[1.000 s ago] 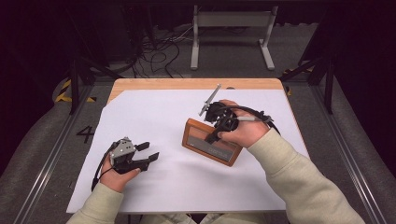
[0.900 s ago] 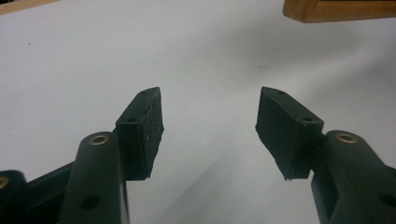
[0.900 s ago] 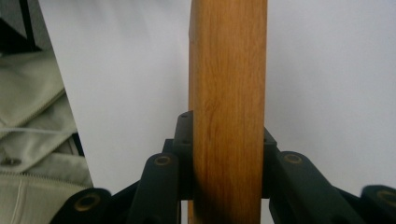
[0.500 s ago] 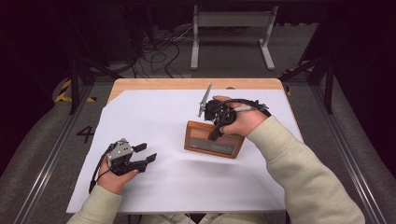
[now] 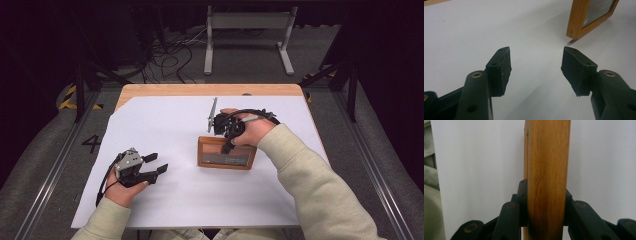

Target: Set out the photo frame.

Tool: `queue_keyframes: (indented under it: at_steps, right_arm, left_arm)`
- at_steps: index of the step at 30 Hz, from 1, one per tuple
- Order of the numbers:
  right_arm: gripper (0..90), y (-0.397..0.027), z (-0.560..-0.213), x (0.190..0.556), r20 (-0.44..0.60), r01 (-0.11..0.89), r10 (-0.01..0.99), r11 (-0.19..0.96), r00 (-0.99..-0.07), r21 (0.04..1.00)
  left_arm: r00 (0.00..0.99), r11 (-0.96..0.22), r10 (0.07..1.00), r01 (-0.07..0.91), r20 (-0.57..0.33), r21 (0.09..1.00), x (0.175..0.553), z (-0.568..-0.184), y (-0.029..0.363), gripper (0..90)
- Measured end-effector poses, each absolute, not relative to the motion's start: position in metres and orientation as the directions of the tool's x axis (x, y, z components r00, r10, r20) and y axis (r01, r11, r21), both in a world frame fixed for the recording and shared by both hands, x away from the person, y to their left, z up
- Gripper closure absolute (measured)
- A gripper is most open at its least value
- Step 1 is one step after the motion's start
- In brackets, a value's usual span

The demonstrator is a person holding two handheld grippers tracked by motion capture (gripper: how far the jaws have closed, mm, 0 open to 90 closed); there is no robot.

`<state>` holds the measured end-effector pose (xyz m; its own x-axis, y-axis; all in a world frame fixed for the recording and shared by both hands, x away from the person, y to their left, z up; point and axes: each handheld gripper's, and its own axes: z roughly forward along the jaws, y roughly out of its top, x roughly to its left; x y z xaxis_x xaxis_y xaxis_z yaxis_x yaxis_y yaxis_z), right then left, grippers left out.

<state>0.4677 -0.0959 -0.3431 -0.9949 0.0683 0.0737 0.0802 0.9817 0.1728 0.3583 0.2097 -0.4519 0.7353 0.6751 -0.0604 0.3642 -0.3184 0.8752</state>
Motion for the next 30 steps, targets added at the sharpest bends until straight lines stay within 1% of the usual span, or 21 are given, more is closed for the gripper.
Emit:
queue_keyframes:
  at_steps: [2, 5, 8, 12, 15, 17, 18, 22, 26, 30]
  right_arm:
    - [71.5, -0.095, -0.347, 0.469, 0.071, 0.044, 0.032, 0.984, -0.997, 0.174]
    - [71.6, -0.092, -0.351, 0.470, 0.095, 0.017, -0.001, 0.981, -0.995, 0.191]
    - [71.6, -0.092, -0.351, 0.472, 0.089, 0.022, 0.006, 0.982, -0.996, 0.186]
    - [69.3, -0.095, -0.351, 0.476, 0.087, 0.050, 0.031, 0.976, -0.996, 0.213]
    - [63.3, -0.098, -0.350, 0.479, 0.063, 0.069, 0.056, 0.970, -0.996, 0.234]
    - [53.9, -0.100, -0.351, 0.480, 0.048, 0.100, 0.091, 0.964, -0.995, 0.246]
    - [53.9, -0.100, -0.351, 0.480, 0.048, 0.100, 0.091, 0.964, -0.995, 0.246]
    - [40.3, -0.103, -0.354, 0.483, 0.031, 0.145, 0.142, 0.951, -0.989, 0.272]
    - [34.2, -0.110, -0.351, 0.485, 0.013, 0.186, 0.192, 0.931, -0.981, 0.314]
    - [32.9, -0.121, -0.346, 0.481, -0.026, 0.224, 0.252, 0.897, -0.967, 0.380]
  left_arm:
    - [0.736, -0.318, 0.675, 0.364, -0.060, 0.875, 0.358, -0.452, 0.210, 41.2]
    - [0.736, -0.319, 0.674, 0.363, -0.060, 0.875, 0.358, -0.452, 0.209, 41.2]
    - [0.736, -0.318, 0.674, 0.364, -0.061, 0.876, 0.359, -0.452, 0.209, 41.2]
    - [0.738, -0.319, 0.672, 0.364, -0.062, 0.875, 0.358, -0.452, 0.209, 41.2]
    - [0.737, -0.318, 0.673, 0.363, -0.061, 0.876, 0.358, -0.452, 0.209, 41.2]
    - [0.737, -0.318, 0.673, 0.363, -0.061, 0.876, 0.358, -0.452, 0.209, 41.1]
    - [0.737, -0.318, 0.673, 0.363, -0.061, 0.876, 0.358, -0.452, 0.209, 41.1]
    - [0.737, -0.321, 0.674, 0.361, -0.057, 0.876, 0.359, -0.452, 0.210, 41.0]
    - [0.736, -0.321, 0.674, 0.362, -0.057, 0.875, 0.359, -0.452, 0.210, 40.7]
    - [0.737, -0.318, 0.673, 0.363, -0.061, 0.876, 0.360, -0.452, 0.210, 40.3]
